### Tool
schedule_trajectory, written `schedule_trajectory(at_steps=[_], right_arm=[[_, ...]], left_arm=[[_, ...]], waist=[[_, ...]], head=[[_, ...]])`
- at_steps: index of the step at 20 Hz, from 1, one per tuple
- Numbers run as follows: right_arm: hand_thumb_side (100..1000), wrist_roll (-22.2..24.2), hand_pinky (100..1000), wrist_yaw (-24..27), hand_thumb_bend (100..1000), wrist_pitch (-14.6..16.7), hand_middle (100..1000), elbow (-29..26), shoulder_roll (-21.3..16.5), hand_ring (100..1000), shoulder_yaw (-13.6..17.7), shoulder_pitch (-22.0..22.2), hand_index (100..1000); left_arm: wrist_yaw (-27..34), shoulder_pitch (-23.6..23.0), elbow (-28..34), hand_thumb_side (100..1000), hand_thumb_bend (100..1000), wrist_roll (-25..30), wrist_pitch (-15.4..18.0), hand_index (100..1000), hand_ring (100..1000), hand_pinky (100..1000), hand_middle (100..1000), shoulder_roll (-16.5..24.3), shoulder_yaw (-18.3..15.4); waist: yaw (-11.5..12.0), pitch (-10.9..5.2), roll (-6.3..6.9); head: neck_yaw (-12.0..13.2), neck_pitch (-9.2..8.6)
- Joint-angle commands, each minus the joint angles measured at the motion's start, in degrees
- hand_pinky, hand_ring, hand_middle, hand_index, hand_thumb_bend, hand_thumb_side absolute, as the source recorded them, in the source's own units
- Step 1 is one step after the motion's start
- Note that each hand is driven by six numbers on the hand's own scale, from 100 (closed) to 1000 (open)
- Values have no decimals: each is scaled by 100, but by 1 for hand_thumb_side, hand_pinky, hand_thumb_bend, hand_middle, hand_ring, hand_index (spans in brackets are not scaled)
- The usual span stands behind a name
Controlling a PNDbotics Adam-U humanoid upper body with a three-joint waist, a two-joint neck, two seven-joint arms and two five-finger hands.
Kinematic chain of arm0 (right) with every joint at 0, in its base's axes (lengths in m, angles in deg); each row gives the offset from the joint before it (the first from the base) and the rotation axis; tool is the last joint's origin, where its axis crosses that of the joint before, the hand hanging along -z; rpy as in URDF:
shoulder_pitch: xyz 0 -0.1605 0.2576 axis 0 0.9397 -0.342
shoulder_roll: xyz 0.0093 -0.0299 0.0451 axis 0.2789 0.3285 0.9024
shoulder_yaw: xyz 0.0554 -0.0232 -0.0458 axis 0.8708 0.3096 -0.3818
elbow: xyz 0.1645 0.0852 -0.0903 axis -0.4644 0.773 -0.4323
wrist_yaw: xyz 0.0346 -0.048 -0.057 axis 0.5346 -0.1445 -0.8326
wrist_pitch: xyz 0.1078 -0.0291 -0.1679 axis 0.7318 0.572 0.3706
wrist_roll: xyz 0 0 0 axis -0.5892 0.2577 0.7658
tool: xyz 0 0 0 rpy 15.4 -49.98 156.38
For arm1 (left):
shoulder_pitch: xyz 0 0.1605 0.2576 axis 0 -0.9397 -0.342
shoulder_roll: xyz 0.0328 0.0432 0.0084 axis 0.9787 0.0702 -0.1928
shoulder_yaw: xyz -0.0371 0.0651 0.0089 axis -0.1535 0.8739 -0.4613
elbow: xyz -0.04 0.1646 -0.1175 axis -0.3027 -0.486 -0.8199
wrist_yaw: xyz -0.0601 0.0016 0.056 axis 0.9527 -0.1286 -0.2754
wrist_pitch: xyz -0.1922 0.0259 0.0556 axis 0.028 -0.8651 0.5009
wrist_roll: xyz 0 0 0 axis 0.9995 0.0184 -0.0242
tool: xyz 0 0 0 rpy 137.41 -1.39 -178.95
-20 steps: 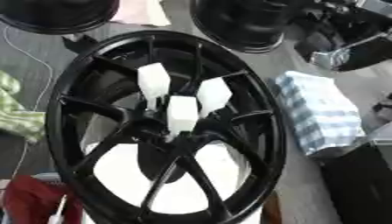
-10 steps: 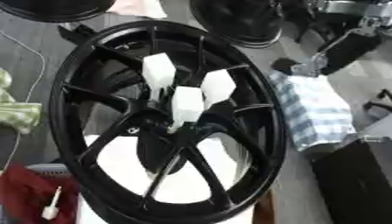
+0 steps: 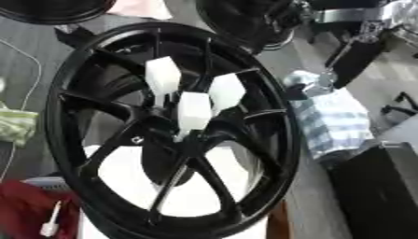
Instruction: Pull the pin out of the wheel hub.
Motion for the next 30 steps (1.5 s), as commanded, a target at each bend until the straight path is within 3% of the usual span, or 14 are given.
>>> schedule_trajectory(at_steps=[1,9,15,22,30], right_arm=[[218,119,783,106,477,-57,802,-36,-54,836,-44,-167,812],[152,101,756,445,512,-620,789,-36,103,825,-263,-352,868],[151,14,736,818,512,-1115,764,-36,259,802,-427,-605,847],[152,-67,726,804,505,-1647,752,-36,441,789,-614,-847,832],[153,-121,722,780,507,-1776,751,-36,489,788,-672,-859,824]], left_arm=[[33,60,86,599,100,16,-19,870,610,897,603,81,-1],[16,73,86,600,100,31,-56,866,609,898,601,37,-13],[-1,100,86,601,100,38,-120,864,609,899,600,25,1],[-47,124,86,606,100,45,-204,864,608,901,599,-4,-2],[-78,132,86,610,100,43,-233,863,606,902,596,-27,-1]], waist=[[13,-62,82],[69,-44,83],[114,-47,42],[173,-25,-38],[204,0,-55]], head=[[-100,34],[-162,34],[-178,34],[-194,34],[-189,34]])
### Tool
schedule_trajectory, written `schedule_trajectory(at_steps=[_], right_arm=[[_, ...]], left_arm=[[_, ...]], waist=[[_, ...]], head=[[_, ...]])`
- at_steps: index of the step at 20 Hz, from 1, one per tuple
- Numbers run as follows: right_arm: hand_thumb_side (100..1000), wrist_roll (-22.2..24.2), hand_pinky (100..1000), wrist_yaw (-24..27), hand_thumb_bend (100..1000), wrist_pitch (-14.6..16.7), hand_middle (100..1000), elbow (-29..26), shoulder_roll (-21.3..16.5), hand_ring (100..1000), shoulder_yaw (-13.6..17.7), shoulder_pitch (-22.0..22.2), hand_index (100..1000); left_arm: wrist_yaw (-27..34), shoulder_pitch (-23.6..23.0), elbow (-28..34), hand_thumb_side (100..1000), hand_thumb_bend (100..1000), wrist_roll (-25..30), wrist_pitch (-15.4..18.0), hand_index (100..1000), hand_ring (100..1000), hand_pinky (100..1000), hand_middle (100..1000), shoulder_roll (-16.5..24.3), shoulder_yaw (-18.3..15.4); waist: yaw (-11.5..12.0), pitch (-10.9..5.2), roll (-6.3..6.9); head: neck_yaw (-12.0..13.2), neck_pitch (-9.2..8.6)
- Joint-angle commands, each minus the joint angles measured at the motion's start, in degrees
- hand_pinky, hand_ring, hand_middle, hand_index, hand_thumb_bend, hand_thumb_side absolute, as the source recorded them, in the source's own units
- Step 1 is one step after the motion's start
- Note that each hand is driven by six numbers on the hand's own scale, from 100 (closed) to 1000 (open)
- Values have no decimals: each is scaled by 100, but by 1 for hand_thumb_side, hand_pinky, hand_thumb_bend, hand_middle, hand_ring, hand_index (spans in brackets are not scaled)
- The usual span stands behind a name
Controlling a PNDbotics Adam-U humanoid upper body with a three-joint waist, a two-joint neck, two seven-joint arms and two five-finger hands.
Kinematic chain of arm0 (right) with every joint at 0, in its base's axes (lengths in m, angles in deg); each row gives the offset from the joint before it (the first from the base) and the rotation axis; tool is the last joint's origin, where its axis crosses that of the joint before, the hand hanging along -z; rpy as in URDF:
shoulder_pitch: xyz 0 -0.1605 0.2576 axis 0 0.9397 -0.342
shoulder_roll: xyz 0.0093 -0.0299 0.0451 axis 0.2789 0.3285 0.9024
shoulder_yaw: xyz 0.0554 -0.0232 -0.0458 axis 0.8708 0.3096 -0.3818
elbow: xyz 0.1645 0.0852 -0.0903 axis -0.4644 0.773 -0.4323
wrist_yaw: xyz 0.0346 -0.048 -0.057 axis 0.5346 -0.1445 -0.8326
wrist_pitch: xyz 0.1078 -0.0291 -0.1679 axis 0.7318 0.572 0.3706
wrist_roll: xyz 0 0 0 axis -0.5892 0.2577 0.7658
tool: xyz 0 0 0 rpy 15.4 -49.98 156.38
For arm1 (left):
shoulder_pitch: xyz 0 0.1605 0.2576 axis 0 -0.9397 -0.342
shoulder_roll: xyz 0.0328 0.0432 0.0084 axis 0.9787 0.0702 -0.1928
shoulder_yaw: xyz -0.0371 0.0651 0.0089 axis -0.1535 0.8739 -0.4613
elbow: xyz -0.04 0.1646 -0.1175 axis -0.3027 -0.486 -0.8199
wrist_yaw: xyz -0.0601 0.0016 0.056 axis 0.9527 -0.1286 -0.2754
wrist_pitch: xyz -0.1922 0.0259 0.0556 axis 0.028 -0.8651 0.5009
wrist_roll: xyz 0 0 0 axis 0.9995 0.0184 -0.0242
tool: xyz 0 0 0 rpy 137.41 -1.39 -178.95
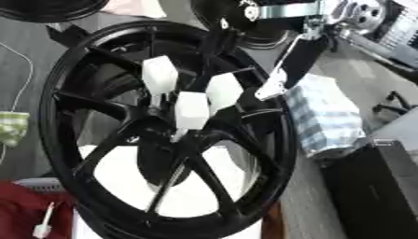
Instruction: Pull the pin out of the wheel hub.
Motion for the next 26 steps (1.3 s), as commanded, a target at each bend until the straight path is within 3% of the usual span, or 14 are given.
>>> schedule_trajectory(at_steps=[1,8,19,26], right_arm=[[153,-21,722,-44,507,-89,751,-36,-91,788,19,-7,823],[139,-18,717,-90,506,-396,744,-36,-9,785,-78,72,799],[150,29,714,-45,509,-466,740,-36,27,782,-88,52,787],[129,-38,721,-132,507,-642,744,-36,78,800,-32,166,773]], left_arm=[[-56,70,86,611,100,1,-45,864,606,903,596,-12,-31],[-142,118,86,614,100,36,-127,863,604,904,594,-146,-22],[-196,130,86,617,100,35,-144,864,603,905,594,-188,-13],[-264,178,86,622,100,94,-186,864,600,907,592,-285,9]], waist=[[39,-5,62],[98,100,62],[111,140,62],[159,256,62]], head=[[-26,34],[-78,34],[-110,34],[-294,34]])
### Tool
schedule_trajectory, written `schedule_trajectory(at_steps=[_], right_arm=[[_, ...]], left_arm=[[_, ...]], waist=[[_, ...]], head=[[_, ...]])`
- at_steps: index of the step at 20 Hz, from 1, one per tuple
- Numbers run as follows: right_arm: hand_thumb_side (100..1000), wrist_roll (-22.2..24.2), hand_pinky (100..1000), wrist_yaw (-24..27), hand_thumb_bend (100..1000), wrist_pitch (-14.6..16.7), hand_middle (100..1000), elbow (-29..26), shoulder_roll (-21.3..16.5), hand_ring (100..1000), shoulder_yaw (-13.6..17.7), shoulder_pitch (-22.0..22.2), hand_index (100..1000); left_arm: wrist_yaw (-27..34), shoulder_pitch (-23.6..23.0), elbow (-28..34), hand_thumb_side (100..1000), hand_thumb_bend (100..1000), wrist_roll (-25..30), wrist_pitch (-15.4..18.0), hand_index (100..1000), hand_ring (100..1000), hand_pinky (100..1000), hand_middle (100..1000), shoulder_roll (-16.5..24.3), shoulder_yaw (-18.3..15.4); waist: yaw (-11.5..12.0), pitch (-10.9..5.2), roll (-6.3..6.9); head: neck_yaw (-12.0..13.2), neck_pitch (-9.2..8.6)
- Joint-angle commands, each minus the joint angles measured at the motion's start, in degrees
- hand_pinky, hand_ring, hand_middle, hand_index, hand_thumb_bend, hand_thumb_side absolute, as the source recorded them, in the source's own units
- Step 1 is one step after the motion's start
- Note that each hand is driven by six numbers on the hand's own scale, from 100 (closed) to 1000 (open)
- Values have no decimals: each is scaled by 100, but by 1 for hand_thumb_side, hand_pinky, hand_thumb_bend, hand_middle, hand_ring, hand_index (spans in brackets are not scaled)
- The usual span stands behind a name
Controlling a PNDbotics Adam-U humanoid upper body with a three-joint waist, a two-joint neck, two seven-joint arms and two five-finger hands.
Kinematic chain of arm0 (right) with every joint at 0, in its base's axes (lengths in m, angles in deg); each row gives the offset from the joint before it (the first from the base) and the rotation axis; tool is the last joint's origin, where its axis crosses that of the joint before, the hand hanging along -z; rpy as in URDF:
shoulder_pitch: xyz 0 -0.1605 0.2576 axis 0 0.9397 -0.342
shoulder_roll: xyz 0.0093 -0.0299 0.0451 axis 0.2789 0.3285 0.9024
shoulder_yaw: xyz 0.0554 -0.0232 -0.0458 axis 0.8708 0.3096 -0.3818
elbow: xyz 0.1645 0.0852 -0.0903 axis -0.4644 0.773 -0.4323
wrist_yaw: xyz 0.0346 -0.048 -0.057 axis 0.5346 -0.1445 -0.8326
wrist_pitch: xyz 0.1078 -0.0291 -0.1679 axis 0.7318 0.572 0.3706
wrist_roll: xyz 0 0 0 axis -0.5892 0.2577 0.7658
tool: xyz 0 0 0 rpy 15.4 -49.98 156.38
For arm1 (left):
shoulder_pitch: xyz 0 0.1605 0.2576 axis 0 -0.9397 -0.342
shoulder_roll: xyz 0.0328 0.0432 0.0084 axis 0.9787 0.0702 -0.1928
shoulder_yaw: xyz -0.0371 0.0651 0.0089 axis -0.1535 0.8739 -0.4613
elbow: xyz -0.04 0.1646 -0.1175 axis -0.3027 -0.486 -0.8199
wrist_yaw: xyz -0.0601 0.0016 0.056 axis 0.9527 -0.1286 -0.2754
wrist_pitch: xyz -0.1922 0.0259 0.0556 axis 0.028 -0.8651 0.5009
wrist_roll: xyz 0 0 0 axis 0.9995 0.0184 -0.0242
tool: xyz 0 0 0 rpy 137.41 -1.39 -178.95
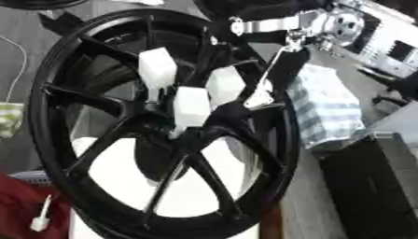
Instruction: Pull the pin out of the wheel hub.
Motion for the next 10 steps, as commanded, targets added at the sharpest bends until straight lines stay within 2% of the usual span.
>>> schedule_trajectory(at_steps=[1,10], right_arm=[[129,-33,720,-32,502,-65,742,-36,-115,799,123,-30,771],[120,-121,713,-50,454,-127,713,-36,-107,788,139,-3,739]], left_arm=[[-44,35,86,623,100,19,-22,864,600,907,592,16,3],[-113,35,86,627,100,32,-80,865,599,908,592,-59,10]], waist=[[5,-48,62],[-3,-10,62]], head=[[-55,32],[-49,32]])
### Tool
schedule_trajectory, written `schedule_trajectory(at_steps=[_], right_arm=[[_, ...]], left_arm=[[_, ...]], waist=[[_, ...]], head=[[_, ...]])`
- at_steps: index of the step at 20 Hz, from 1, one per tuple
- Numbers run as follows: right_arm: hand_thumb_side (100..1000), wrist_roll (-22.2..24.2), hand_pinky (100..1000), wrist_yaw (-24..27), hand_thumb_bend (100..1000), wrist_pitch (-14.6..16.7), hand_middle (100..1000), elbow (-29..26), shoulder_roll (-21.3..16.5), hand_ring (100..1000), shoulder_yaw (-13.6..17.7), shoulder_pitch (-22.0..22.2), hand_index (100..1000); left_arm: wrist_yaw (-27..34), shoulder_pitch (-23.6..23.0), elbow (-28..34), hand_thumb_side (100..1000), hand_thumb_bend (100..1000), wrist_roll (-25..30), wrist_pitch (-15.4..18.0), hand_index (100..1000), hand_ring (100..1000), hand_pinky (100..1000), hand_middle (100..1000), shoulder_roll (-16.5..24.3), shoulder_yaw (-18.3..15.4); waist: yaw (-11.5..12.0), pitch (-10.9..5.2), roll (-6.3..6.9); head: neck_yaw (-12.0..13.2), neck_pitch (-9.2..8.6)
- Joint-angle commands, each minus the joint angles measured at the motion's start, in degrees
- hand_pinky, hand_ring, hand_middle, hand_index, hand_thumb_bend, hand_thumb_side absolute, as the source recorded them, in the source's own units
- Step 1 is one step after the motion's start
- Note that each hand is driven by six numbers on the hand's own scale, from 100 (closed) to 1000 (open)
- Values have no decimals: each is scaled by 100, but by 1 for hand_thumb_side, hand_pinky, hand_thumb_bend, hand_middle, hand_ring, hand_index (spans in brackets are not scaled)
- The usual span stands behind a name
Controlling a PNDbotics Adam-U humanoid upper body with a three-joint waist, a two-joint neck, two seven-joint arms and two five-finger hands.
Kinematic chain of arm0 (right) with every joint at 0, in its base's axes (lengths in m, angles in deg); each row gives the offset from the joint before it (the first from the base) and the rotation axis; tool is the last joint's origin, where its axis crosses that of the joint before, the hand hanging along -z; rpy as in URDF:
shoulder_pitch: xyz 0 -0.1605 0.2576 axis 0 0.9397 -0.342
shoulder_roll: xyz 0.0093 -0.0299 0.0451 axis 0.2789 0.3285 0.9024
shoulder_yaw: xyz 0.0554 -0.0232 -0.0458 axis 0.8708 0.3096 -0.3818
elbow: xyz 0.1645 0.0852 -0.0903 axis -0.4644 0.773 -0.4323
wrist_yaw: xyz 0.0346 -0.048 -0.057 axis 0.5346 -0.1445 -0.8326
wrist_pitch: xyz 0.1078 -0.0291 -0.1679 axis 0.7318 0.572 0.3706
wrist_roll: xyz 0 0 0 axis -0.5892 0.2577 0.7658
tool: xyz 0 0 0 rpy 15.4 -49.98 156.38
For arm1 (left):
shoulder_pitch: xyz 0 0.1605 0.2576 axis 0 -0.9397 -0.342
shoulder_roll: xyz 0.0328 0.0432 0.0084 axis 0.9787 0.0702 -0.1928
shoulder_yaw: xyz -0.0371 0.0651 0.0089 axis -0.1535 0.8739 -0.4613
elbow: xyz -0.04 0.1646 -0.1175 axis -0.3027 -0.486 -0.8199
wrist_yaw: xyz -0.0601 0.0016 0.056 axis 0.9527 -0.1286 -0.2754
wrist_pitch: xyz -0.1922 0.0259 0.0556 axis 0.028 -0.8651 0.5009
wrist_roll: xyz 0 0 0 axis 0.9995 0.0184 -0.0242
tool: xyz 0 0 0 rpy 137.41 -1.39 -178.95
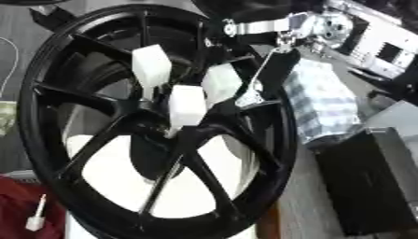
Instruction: Pull the pin out of the wheel hub.
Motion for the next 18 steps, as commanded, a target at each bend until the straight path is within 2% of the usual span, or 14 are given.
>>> schedule_trajectory(at_steps=[1,12,18], right_arm=[[111,-53,713,-24,443,-16,712,-36,-108,787,106,-31,737],[100,-57,715,-104,375,-12,715,-36,-121,789,154,53,740],[100,-37,717,-159,377,-19,723,-36,-134,793,181,89,748]], left_arm=[[-42,34,86,627,100,5,-29,865,599,909,592,25,-19],[-82,30,86,629,100,4,-53,865,588,910,592,-40,-26],[-89,27,86,630,100,21,-61,866,587,911,592,-64,-27]], waist=[[-1,-52,62],[39,-23,62],[66,-22,62]], head=[[-26,32],[-59,32],[-78,32]])
